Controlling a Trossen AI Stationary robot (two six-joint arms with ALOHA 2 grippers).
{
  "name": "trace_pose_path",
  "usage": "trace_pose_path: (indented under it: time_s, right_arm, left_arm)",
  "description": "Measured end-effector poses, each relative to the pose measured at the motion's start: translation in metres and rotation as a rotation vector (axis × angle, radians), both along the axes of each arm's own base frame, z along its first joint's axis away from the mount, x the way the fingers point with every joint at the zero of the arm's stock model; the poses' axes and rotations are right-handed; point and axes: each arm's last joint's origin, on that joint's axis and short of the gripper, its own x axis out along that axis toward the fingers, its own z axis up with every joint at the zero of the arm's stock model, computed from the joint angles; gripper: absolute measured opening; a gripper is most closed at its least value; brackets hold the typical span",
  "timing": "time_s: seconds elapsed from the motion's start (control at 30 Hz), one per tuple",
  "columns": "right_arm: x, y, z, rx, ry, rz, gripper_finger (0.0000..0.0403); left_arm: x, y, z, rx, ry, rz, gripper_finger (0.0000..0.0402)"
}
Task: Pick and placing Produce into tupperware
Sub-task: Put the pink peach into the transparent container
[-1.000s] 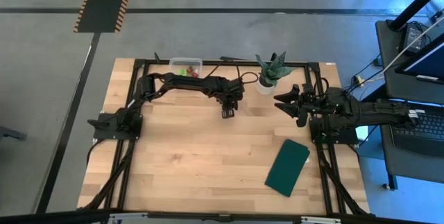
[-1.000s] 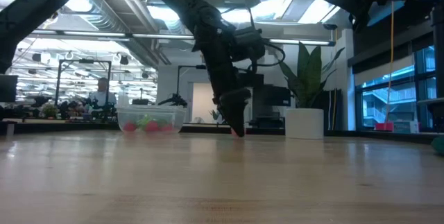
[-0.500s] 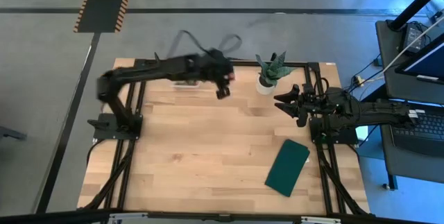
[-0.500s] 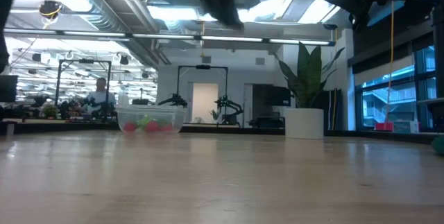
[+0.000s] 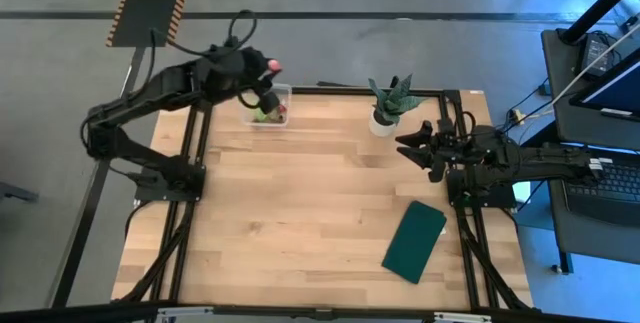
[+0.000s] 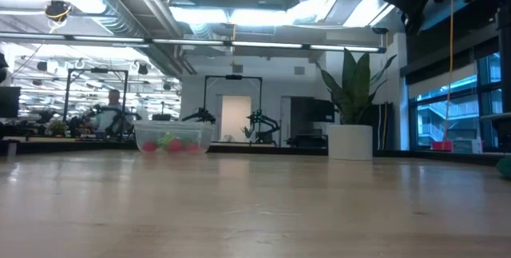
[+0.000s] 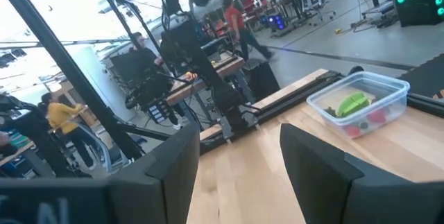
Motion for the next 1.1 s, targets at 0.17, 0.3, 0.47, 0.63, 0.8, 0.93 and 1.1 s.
trace_pose_path:
  time_s: [0.17, 0.3, 0.47, 0.63, 0.8, 0.93, 1.1]
  right_arm:
    - [0.0, 0.0, 0.0, 0.0, -0.003, -0.001, 0.0204]
    - [0.0, 0.0, 0.0, 0.0, -0.003, -0.001, 0.0204]
    - [0.0, 0.0, 0.0, 0.027, -0.006, 0.001, 0.0204]
    - [0.0, 0.0, 0.0, 0.046, -0.008, 0.002, 0.0204]
    - [0.0, 0.0, 0.0, 0.051, -0.007, 0.003, 0.0204]
    - [0.0, 0.0, 0.0, 0.052, -0.008, 0.003, 0.0204]
    - [0.0, 0.0, 0.0, 0.053, -0.008, 0.003, 0.0204]
  left_arm:
    - [-0.014, 0.01, -0.013, -0.077, 0.121, 0.105, 0.0137]
    - [-0.013, 0.025, -0.037, -0.152, 0.246, 0.164, 0.0139]
    - [-0.004, 0.046, -0.07, -0.258, 0.329, 0.17, 0.0128]
    - [0.004, 0.072, -0.112, -0.37, 0.403, 0.194, 0.0123]
    - [0.014, 0.094, -0.155, -0.487, 0.413, 0.166, 0.0135]
    - [0.019, 0.104, -0.186, -0.557, 0.464, 0.169, 0.0141]
    - [0.025, 0.11, -0.222, -0.658, 0.546, 0.163, 0.0133]
